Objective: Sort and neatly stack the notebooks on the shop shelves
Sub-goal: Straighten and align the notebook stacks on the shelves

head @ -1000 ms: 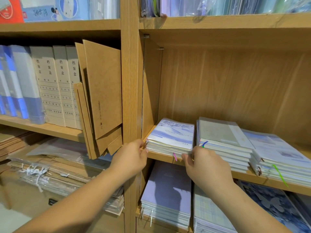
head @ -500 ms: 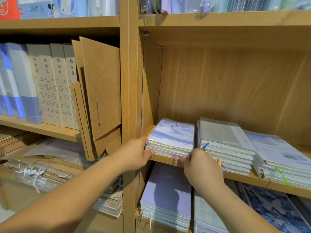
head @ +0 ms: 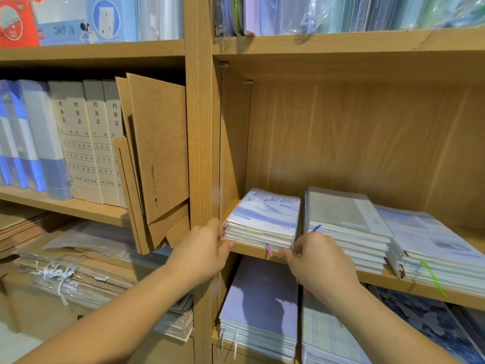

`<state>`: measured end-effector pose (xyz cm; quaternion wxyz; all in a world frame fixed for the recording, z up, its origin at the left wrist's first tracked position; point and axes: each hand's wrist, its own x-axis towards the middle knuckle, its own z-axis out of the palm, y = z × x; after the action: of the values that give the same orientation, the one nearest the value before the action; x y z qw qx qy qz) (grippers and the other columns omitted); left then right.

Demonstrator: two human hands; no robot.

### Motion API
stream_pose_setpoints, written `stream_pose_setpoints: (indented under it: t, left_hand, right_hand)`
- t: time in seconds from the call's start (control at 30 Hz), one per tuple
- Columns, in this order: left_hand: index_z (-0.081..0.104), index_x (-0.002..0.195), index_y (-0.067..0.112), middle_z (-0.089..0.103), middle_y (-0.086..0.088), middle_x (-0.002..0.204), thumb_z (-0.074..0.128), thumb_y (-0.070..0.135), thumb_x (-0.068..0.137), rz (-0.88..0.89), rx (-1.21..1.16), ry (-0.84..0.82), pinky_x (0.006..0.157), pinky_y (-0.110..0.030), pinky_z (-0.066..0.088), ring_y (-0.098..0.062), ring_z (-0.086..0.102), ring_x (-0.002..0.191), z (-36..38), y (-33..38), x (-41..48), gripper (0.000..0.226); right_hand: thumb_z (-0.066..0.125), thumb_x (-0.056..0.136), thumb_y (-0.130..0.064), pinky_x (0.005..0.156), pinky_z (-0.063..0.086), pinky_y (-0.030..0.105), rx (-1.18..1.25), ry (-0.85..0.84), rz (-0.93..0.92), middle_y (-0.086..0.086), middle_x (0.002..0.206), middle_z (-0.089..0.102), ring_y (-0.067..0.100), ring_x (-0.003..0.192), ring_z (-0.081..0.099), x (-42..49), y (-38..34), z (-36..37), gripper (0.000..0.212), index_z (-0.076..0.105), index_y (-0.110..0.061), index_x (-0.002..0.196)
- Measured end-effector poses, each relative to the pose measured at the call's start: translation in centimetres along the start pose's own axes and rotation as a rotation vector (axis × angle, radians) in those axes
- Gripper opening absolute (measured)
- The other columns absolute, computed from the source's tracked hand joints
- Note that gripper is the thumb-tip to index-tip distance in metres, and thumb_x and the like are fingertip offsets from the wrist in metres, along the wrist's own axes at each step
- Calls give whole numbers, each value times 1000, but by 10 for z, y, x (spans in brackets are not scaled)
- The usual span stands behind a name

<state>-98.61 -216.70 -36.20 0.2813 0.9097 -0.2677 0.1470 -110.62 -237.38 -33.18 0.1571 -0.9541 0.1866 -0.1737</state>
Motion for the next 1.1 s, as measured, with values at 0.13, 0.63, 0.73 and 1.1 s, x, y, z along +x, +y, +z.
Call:
stream_pose_setpoints:
  t: [0.13,0.63,0.73,1.1]
  left_hand:
    - [53,78,29,60,8,65,64,44,91,86,-36,7,61,-41,55,-10,57,64,-6,41,-16,23]
    - [65,81,31,69,10,73,60,53,84,452,-310,-308,66,-38,56,-8,63,67,101,347,-1,23]
    - [66,86,32,69,9,77,65,46,88,484,-381,-334,64,-33,55,-6,63,67,128,399,14,15]
    - [65,89,-3,65,-12,68,47,44,105,298,-637,-474,52,-33,48,-27,61,63,169,542,96,53]
  right_hand:
    - [62,91,-61,65,52,28,-52,-70,-46,-3,70,67,21,71,68,-12,9,-28,38,69,-24,84]
    - [67,89,-59,75,61,37,-198,2,104,-5,63,61,19,68,68,-58,223,-218,45,63,-21,66]
    - [66,90,-57,67,59,36,-205,81,111,-3,52,59,17,60,63,-55,272,-244,50,58,-19,58]
    - [54,99,-40,70,47,38,-543,522,146,0,98,45,26,96,49,-49,424,-324,31,67,-25,122]
